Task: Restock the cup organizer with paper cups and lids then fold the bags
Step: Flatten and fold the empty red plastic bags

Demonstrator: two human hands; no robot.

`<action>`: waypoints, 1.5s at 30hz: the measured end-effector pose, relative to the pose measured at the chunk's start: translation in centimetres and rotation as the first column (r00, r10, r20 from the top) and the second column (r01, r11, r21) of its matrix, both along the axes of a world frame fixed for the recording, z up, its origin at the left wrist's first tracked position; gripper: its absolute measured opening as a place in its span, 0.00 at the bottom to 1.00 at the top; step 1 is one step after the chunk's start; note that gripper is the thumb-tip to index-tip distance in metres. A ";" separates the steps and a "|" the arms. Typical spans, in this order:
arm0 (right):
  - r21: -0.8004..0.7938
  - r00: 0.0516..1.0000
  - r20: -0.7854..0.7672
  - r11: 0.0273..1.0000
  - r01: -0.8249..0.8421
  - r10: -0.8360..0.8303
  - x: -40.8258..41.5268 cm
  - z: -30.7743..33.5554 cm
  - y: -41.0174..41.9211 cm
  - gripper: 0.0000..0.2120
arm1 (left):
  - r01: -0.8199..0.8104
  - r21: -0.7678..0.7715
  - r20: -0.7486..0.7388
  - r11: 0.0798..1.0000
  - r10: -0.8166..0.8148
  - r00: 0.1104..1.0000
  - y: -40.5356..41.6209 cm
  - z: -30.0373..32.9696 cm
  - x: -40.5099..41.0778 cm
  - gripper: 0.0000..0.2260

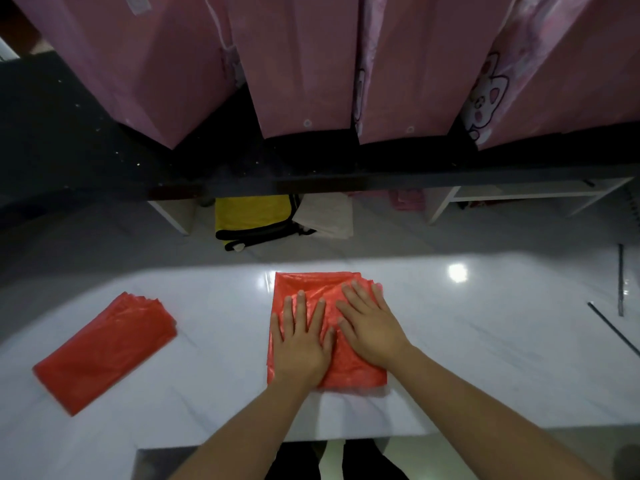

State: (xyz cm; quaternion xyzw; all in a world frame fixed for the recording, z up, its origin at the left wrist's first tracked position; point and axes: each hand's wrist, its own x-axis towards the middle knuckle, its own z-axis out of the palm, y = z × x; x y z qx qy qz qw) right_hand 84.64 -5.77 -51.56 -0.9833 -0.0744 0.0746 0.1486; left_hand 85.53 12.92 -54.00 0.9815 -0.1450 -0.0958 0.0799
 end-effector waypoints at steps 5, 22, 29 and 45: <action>-0.051 0.993 -0.094 0.996 0.068 -0.073 -1.2 0.2 3.3 0.31 | -0.052 0.008 -0.028 0.999 0.052 0.998 1.7 0.1 -0.9 0.27; -0.102 0.989 -0.019 0.984 0.144 -0.147 -0.8 -2.0 7.9 0.30 | -0.760 -0.386 -0.585 0.523 0.498 0.640 8.9 7.6 2.0 0.24; -0.081 0.991 0.007 0.988 0.134 -0.134 -0.6 -0.6 9.5 0.29 | -0.724 -0.359 -0.574 0.588 0.473 0.669 10.0 8.0 2.2 0.11; -0.083 0.998 0.057 0.996 -0.032 0.037 -2.5 -0.3 8.3 0.27 | -0.419 -0.386 -0.323 0.821 0.306 0.896 7.4 10.2 1.4 0.25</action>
